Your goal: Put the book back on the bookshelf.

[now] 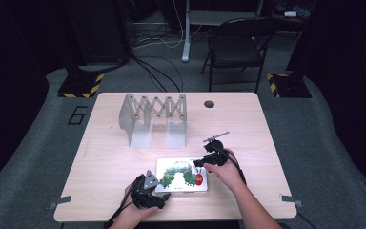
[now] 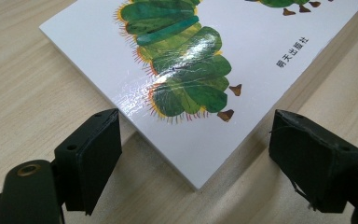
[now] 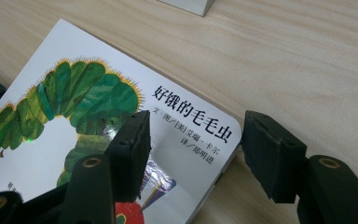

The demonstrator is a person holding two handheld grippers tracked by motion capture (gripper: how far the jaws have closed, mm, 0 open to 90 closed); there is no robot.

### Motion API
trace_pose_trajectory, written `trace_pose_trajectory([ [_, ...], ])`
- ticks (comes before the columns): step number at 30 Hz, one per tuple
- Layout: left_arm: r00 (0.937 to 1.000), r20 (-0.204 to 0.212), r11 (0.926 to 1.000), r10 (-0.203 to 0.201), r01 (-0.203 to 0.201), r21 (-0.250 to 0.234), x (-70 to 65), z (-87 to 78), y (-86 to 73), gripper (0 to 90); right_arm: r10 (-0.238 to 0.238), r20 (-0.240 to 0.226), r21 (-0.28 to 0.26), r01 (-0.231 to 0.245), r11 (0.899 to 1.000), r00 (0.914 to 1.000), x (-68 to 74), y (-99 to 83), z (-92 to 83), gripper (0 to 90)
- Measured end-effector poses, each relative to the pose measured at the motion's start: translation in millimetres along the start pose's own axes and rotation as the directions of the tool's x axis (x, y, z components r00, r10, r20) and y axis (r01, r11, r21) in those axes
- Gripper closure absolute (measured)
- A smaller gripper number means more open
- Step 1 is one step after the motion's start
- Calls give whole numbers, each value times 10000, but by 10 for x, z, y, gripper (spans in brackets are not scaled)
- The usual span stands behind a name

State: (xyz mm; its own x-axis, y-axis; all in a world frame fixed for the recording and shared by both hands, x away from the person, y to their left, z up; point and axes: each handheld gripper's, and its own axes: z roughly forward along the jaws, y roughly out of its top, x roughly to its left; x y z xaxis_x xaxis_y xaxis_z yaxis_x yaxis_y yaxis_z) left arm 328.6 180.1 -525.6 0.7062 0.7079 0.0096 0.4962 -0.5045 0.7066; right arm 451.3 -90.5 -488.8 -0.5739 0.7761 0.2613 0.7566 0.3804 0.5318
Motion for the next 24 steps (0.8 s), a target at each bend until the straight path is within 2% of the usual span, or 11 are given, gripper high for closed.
trace_pose_trajectory([
  [6, 10000, 58, 9999, 2, -3, 120, -6, 2, 6, 151, 164, -108, 55, -164, 9999, 9998, -3, 35, -34, 427],
  [10, 10000, 22, 9999, -27, 27, 119, -11, 6, 7, 141, 642, -354, 110, -638, 9979, 9973, -11, 54, -81, 435],
  [14, 10000, -69, 9999, -56, 57, 98, -19, 12, 10, 136, 794, -563, 56, -792, 9968, 9952, -32, 67, -127, 445],
  [17, 9999, -120, 10000, -76, 76, 20, -29, 28, 11, 123, 736, -503, 99, -732, 9973, 9960, -17, 80, -141, 445],
  [24, 9999, -77, 9996, -76, 78, 260, -35, 29, 28, 92, 621, -467, 128, -616, 9980, 9970, 18, 119, -191, 445],
])
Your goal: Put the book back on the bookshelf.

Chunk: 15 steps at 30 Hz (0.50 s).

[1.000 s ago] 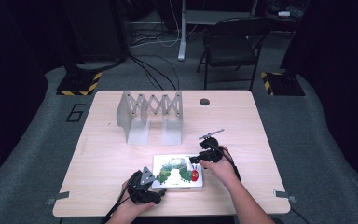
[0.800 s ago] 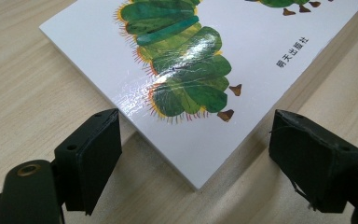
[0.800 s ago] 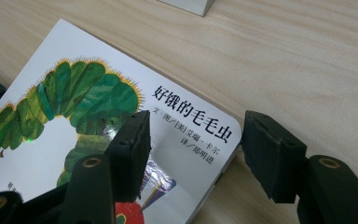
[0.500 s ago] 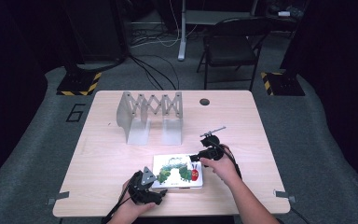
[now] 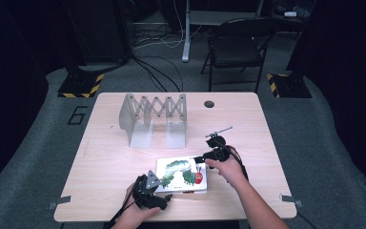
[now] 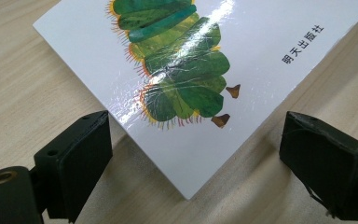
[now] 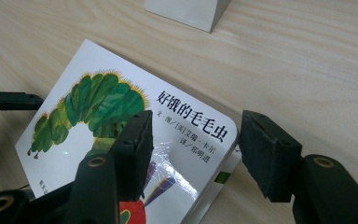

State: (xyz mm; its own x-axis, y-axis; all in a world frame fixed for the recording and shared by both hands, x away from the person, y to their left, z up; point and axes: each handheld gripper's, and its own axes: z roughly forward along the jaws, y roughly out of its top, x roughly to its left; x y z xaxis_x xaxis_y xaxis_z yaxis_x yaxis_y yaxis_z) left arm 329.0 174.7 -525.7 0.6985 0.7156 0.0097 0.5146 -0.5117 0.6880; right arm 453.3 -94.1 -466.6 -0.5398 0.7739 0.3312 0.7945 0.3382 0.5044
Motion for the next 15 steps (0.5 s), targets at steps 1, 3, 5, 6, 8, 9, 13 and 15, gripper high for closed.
trace_pose_trajectory([
  [1, 10000, -33, 10000, -76, 76, -60, -5, 6, 1, 91, -1, -22, -17, 0, 10000, 10000, 3, 3, -8, 444],
  [3, 9999, -99, 9999, -123, 122, -115, -10, 14, 2, 89, 55, -69, -64, -55, 10000, 10000, 13, 10, -31, 445],
  [5, 9998, -96, 9998, -181, 180, -126, -13, 20, 6, 86, 32, -101, -119, -33, 9999, 9999, 10, 13, -44, 445],
  [6, 9999, -29, 9999, -141, 141, -5, -6, 13, 13, 86, 89, -152, -90, -90, 9999, 9998, 14, 14, -51, 445],
  [8, 9998, -129, 9999, -158, 158, -49, -11, 20, 14, 84, 145, -184, -151, -148, 9998, 9997, 22, 15, -56, 445],
  [9, 9998, -144, 9999, -151, 150, -8, -11, 19, 18, 84, 89, -169, -177, -92, 9998, 9998, 21, 17, -58, 445],
  [13, 9998, -104, 9998, -189, 190, 97, -9, 17, 29, 84, -200, -95, -47, 200, 9998, 9998, 35, 32, -89, 445],
  [15, 9997, -101, 9996, -243, 245, 154, -9, 20, 38, 84, -109, -87, -85, 108, 9999, 9999, 55, 43, -98, 445],
])
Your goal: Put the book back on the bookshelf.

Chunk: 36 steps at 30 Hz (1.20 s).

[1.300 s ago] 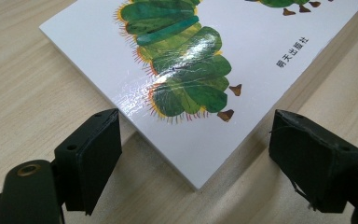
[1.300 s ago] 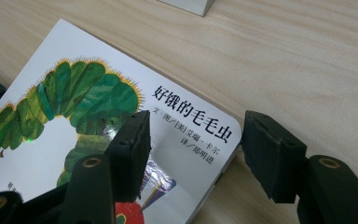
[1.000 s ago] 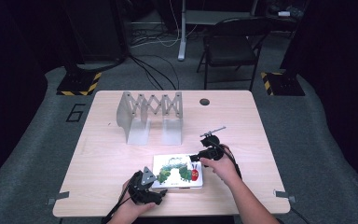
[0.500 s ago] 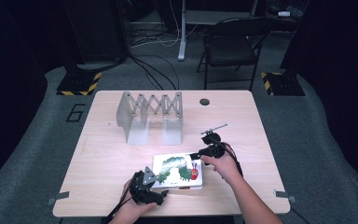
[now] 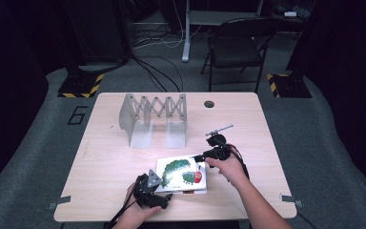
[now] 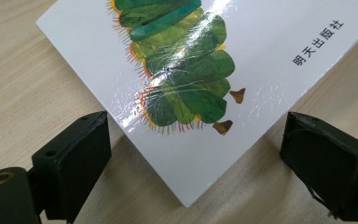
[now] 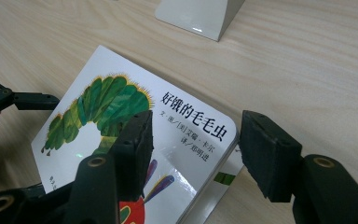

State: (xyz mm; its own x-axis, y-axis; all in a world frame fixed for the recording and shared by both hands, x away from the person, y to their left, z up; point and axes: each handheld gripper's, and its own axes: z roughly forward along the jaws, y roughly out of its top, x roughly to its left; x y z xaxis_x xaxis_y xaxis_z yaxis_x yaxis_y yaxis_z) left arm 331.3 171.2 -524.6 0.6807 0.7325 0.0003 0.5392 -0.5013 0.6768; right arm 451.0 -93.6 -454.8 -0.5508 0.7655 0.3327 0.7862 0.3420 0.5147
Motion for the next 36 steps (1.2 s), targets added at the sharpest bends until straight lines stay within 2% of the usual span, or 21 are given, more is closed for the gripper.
trace_pose_trajectory([
  [5, 9999, -152, 9999, -68, 70, 133, -5, 12, 28, 82, -181, 52, -4, 181, 9998, 9998, 29, 22, -34, 445],
  [12, 9994, -321, 9996, -140, 148, 248, 3, 25, 57, 83, -138, 70, 51, 137, 9999, 9999, 50, 22, -39, 445],
  [21, 9995, -312, 9990, -75, 89, 444, 10, 26, 80, 73, -143, 59, 26, 143, 9999, 9999, 58, 16, -42, 447],
  [25, 9974, -651, 9993, 317, -302, 236, -19, 24, 81, 73, -138, 13, 10, 138, 9999, 9999, 56, 20, -42, 453],
  [27, 9963, -724, 9988, 456, -440, 236, -32, 16, 82, 74, -274, 36, 27, 274, 9996, 9996, 51, 19, -39, 453],
  [36, 9899, -983, 9947, 1025, -1029, 14, -73, -7, 74, 129, -214, 42, 1, 214, 9998, 9998, 62, 22, -27, 455],
])
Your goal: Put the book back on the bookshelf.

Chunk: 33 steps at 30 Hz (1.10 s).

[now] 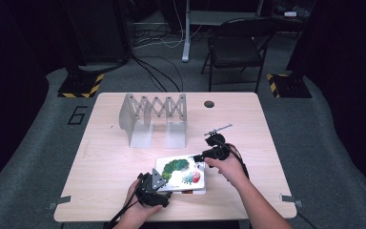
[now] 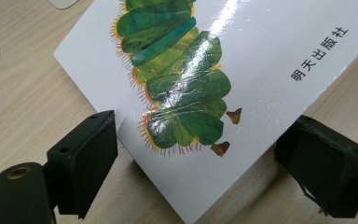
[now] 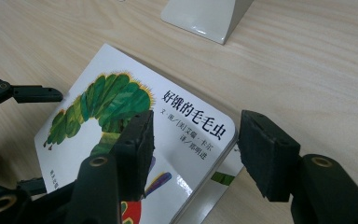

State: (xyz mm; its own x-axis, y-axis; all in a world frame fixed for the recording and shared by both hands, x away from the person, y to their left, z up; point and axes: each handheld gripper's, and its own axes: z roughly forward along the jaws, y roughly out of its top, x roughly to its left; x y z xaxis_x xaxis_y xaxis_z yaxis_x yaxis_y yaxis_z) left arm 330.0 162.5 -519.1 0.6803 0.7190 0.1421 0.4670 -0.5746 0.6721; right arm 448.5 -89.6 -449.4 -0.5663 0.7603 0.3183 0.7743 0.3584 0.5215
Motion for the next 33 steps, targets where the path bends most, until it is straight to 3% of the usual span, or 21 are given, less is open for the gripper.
trace_pose_trajectory([
  [12, 9982, -280, 9984, 524, -529, -184, -50, -23, -6, 168, -24, 5, 50, 24, 10000, 10000, -8, 0, 5, 457],
  [20, 9921, -428, 9925, 1179, -1192, -287, -93, -50, -11, 223, -54, 53, 28, 54, 10000, 10000, -3, -1, 9, 455],
  [23, 9939, -499, 9939, 983, -1005, -445, -105, -40, -19, 225, -47, 73, 50, 47, 10000, 10000, -3, -1, 13, 455],
  [33, 9944, -481, 9937, 937, -963, -564, -98, -37, -34, 227, -25, 91, 118, 24, 9999, 10000, -30, 3, 66, 450],
])
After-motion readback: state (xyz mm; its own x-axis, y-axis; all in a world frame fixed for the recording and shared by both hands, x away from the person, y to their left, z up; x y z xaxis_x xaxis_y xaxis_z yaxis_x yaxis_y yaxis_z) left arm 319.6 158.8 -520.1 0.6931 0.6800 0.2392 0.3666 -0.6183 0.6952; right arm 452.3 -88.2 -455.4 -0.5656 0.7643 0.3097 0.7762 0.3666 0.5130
